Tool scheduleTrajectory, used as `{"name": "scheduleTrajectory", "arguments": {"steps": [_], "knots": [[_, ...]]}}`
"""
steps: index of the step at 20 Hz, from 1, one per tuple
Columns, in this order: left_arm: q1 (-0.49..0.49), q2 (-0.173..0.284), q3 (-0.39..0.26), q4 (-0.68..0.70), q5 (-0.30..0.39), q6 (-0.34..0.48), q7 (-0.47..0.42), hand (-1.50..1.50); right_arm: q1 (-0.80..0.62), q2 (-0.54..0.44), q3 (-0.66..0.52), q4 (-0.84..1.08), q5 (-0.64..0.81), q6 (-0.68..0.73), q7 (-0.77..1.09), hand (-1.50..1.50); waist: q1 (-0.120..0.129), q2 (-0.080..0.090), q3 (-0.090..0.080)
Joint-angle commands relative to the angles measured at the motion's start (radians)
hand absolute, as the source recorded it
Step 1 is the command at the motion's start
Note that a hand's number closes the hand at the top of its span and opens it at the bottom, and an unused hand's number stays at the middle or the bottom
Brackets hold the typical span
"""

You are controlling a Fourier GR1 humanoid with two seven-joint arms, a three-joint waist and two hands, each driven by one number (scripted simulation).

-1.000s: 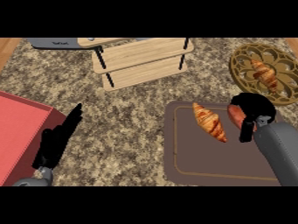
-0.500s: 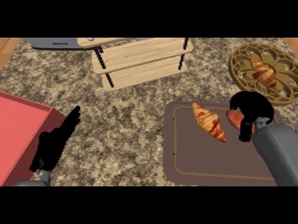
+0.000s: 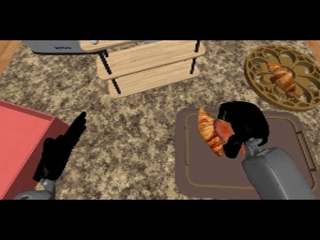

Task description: Pick the sweet potato from the tray and place it in the tiered shelf

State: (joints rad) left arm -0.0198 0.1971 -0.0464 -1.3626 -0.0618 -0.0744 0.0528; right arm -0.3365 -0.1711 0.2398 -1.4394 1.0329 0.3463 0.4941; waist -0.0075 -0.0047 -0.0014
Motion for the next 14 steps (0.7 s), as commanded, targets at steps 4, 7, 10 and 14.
{"name": "scheduleTrajectory", "arguments": {"steps": [4,7,10,14], "knots": [[0.007,-0.003,-0.001,-0.006,-0.010,-0.007,-0.013,0.00,-0.037,0.066,0.009,-0.339,0.015,0.106,0.192,1.50,-0.001,-0.001,0.001],[0.061,-0.015,-0.009,-0.036,-0.012,0.004,-0.007,0.00,-0.051,0.033,-0.007,-0.485,0.031,0.131,0.214,1.50,-0.002,-0.003,0.001],[-0.008,0.010,0.009,-0.046,0.005,-0.022,0.042,0.00,-0.150,0.123,-0.052,-0.517,0.011,0.060,0.251,1.50,0.004,0.000,0.001],[0.009,0.002,0.020,0.047,-0.015,-0.016,-0.076,0.00,-0.275,0.134,-0.168,-0.539,-0.051,0.079,0.281,1.50,0.007,0.004,0.001]]}}
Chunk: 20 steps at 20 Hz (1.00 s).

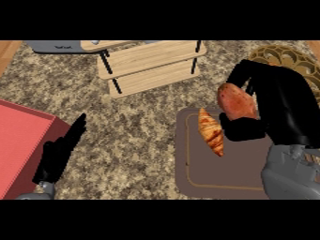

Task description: Pick the sweet potato from the tray and place it in the tiered shelf

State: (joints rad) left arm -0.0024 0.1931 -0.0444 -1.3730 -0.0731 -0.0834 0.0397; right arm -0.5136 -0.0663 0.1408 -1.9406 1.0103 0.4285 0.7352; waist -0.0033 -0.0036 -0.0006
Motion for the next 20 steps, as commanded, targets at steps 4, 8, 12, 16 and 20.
{"name": "scheduleTrajectory", "arguments": {"steps": [4,8,12,16,20], "knots": [[-0.029,-0.017,0.003,0.046,-0.010,-0.004,-0.021,0.00,-0.300,-0.016,-0.184,0.213,-0.038,-0.066,-0.019,1.50,0.015,0.007,0.000],[-0.036,-0.010,0.001,-0.028,-0.011,-0.008,0.036,0.00,-0.448,-0.031,-0.211,0.388,-0.010,-0.116,-0.010,1.50,0.020,0.006,0.000],[-0.030,-0.036,-0.009,0.014,-0.023,0.001,0.017,0.00,-0.621,-0.029,-0.229,0.603,0.031,-0.187,0.009,1.50,0.025,0.009,0.000],[-0.004,-0.019,-0.007,-0.015,-0.025,-0.013,0.000,0.00,-0.710,-0.071,-0.292,0.853,0.006,-0.286,-0.102,1.50,0.033,0.011,0.000],[-0.061,-0.058,-0.028,-0.011,-0.036,0.008,0.067,0.00,-0.773,-0.117,-0.302,1.086,0.029,-0.387,-0.238,1.50,0.043,0.019,0.000]]}}
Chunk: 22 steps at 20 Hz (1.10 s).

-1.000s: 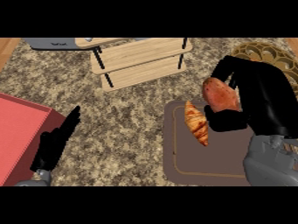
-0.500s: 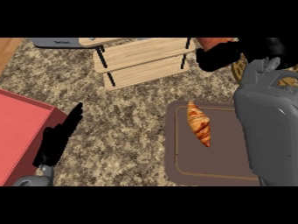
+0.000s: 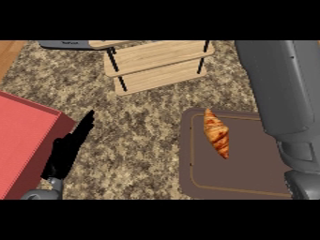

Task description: Pick the sweet potato from the tray and place it in the tiered shelf

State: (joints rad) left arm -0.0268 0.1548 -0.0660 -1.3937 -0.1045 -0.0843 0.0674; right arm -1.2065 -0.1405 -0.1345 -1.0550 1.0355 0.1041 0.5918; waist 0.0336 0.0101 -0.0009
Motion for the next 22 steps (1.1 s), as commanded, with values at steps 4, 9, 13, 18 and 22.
{"name": "scheduleTrajectory", "arguments": {"steps": [4,9,13,18,22], "knots": [[-0.027,-0.010,0.003,0.021,0.004,-0.009,0.001,0.00,-0.108,0.024,-0.015,0.368,0.018,-0.174,-0.162,1.50,0.013,0.007,0.000],[-0.031,-0.005,0.002,0.043,-0.007,-0.015,-0.030,0.00,-0.234,0.022,-0.050,0.576,0.024,-0.187,-0.156,1.50,0.031,0.014,-0.001],[-0.033,0.000,-0.013,0.016,-0.016,-0.025,-0.023,0.00,-0.231,0.032,-0.077,0.680,0.012,-0.233,-0.200,1.50,0.048,0.019,0.000],[-0.055,-0.013,-0.011,0.023,-0.013,-0.016,-0.001,0.00,-0.205,0.109,-0.326,0.640,-0.263,-0.254,-0.227,-1.50,0.055,0.027,0.004],[-0.068,-0.005,0.000,0.026,-0.004,-0.025,-0.001,0.00,-0.215,0.125,-0.451,0.633,-0.390,-0.305,-0.275,-1.50,0.063,0.029,0.003]]}}
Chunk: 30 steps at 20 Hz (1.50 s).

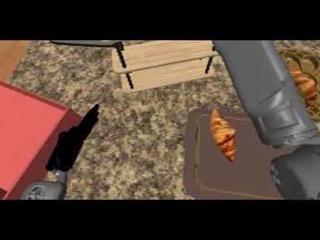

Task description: Pick the sweet potato from the tray and place it in the tiered shelf

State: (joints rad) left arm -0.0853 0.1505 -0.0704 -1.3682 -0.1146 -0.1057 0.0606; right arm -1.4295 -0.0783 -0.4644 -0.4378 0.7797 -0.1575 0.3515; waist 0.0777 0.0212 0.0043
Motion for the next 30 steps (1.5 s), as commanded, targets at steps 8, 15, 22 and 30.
{"name": "scheduleTrajectory", "arguments": {"steps": [8,15,22,30], "knots": [[0.012,0.007,0.001,0.001,0.000,-0.012,0.000,0.00,0.013,0.039,-0.240,-0.010,-0.245,-0.226,-0.264,-1.50,0.009,0.012,-0.004],[0.041,0.012,0.022,-0.006,0.002,0.007,-0.012,0.00,0.066,-0.065,-0.287,-0.078,-0.246,-0.403,-0.308,-1.50,-0.036,-0.003,-0.004],[0.062,0.028,0.064,0.025,0.018,0.008,-0.050,0.00,0.167,-0.208,-0.299,-0.101,-0.263,-0.333,-0.230,-1.50,-0.084,-0.024,-0.004],[0.069,-0.001,0.054,0.012,0.003,0.029,-0.019,0.00,0.380,-0.305,-0.250,-0.310,-0.372,-0.042,-0.269,-1.50,-0.090,-0.027,-0.005]]}}
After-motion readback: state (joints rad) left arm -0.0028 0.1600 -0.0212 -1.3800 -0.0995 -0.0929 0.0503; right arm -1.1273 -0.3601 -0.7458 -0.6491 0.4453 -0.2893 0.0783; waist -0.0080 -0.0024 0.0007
